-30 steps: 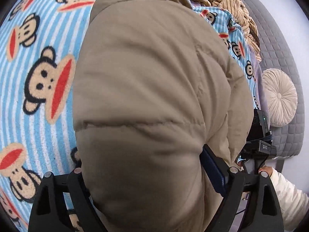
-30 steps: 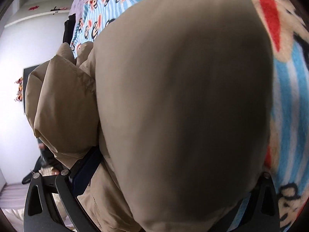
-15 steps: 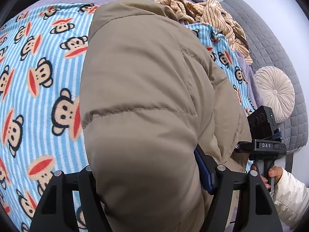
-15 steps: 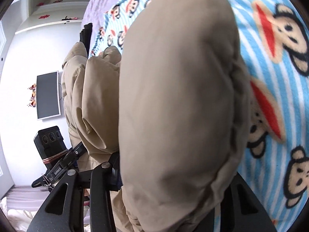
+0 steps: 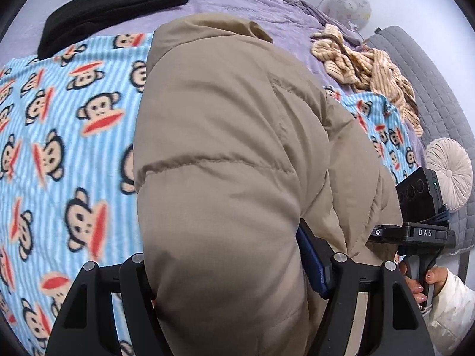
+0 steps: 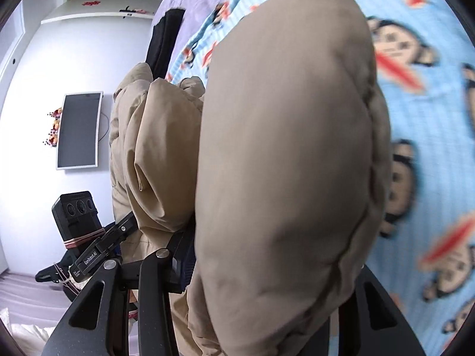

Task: Fold large clothes

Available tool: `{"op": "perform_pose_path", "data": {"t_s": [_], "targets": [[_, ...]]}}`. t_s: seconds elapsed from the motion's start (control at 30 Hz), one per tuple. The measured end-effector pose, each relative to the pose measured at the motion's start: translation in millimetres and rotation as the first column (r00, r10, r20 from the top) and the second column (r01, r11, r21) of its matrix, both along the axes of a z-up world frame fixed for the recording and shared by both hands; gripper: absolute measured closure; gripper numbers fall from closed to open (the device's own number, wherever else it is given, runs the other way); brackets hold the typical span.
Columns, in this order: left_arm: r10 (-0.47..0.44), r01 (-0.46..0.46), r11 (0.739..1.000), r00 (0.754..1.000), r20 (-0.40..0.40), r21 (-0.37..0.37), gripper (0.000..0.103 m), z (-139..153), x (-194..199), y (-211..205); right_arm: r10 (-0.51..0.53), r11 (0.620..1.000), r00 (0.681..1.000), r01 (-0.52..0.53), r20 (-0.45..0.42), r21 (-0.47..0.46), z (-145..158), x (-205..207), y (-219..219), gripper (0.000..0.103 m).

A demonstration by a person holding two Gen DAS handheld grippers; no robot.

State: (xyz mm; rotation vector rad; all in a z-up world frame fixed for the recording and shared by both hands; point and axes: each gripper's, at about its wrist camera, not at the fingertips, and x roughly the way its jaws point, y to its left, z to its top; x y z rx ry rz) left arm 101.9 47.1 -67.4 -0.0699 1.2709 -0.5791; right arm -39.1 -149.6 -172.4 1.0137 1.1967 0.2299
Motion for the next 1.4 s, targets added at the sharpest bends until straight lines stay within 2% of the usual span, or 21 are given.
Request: {"op": "perform_pose_path", "data": {"t_s": [0.1,0.2,0.27,0.33,0.4,0.47,0.57,0.6,0.63,0.67,0.73,0.83,0.93,1.07,1.13,1.4], "targets": [[0.067,-0.067,0.997,0.998,0.005,0.038,0.029,-19.9,24.7,36.9,0.038,0.999,0.999,-0.038,0.001,-0.001,-18.3,23.6,37.2,0.056],[0.144,-0.143,0.989,0.989,-0.04,0.029,0.027,-45.5,38.5,57.3,0.066,0.997,0.998,-0.066,-0.021,-0.039,-30.7,48.3,61.9,0.056],[0.148,-0.147,0.988,0.989,-0.029,0.036,0.026,-48.3,35.5,55.4,0.073,0.993,0.996,-0.078,-0.058,-0.092,-37.7,54.1,63.6,0.05],[0.13,-0.132,0.989,0.991,0.022,0.073,0.026,-39.0,29.3,54.7,0.081,0.987,0.992,-0.094,-0.099,-0.134,-36.1,49.2,66.6,0.047],[0.123,-0.132,0.986,0.988,0.091,0.098,0.027,-22.9,25.6,56.3,0.094,0.975,0.988,-0.117,-0.126,-0.19,-27.2,42.5,70.2,0.044],[0.13,-0.145,0.985,0.979,0.155,0.089,0.027,-6.4,29.4,62.8,0.086,0.95,0.986,-0.125,-0.146,-0.285,-13.4,33.1,71.1,0.043],[0.132,-0.153,0.984,0.969,0.207,0.088,0.027,11.0,45.7,62.8,0.007,0.902,0.992,-0.062,-0.127,-0.427,16.9,5.9,57.3,0.043],[0.123,-0.148,0.984,0.969,0.213,0.102,0.027,11.2,52.4,59.1,-0.023,0.876,0.994,-0.03,-0.104,-0.482,29.5,-4.9,54.4,0.044],[0.109,-0.136,0.984,0.971,0.211,0.118,0.027,8.4,57.3,54.2,-0.035,0.861,0.997,-0.008,-0.076,-0.508,39.7,-10.2,52.7,0.059],[0.095,-0.123,0.983,0.974,0.205,0.132,0.027,3.6,59.4,48.8,-0.035,0.859,0.998,0.006,-0.046,-0.512,50.0,-16.5,53.4,0.075],[0.063,-0.09,0.986,0.981,0.186,0.144,0.027,-5.1,58.1,30.6,-0.02,0.873,1.0,0.015,-0.007,-0.488,66.0,-26.9,53.5,0.077],[-0.007,-0.047,0.975,0.971,0.241,0.217,0.026,-11.3,38.5,0.6,0.079,0.884,0.997,-0.064,0.014,-0.463,84.0,1.1,87.4,0.078],[-0.024,-0.037,0.97,0.968,0.25,0.239,0.026,-16.7,27.4,-13.8,0.158,0.858,0.987,-0.149,-0.023,-0.492,76.6,17.1,120.1,0.078],[-0.032,-0.023,0.972,0.972,0.231,0.232,0.026,-12.8,23.6,-14.8,0.157,0.819,0.975,-0.216,-0.155,-0.531,35.0,13.9,138.0,0.078],[-0.041,-0.013,0.972,0.974,0.224,0.236,0.026,-5.6,18.8,-10.5,0.15,0.803,0.972,-0.225,-0.179,-0.552,20.3,14.4,138.1,0.078],[-0.002,-0.043,0.966,0.984,0.175,0.254,0.026,7.1,-30.2,47.5,0.103,0.8,0.975,-0.199,-0.198,-0.566,8.3,20.5,132.1,0.078]]}}
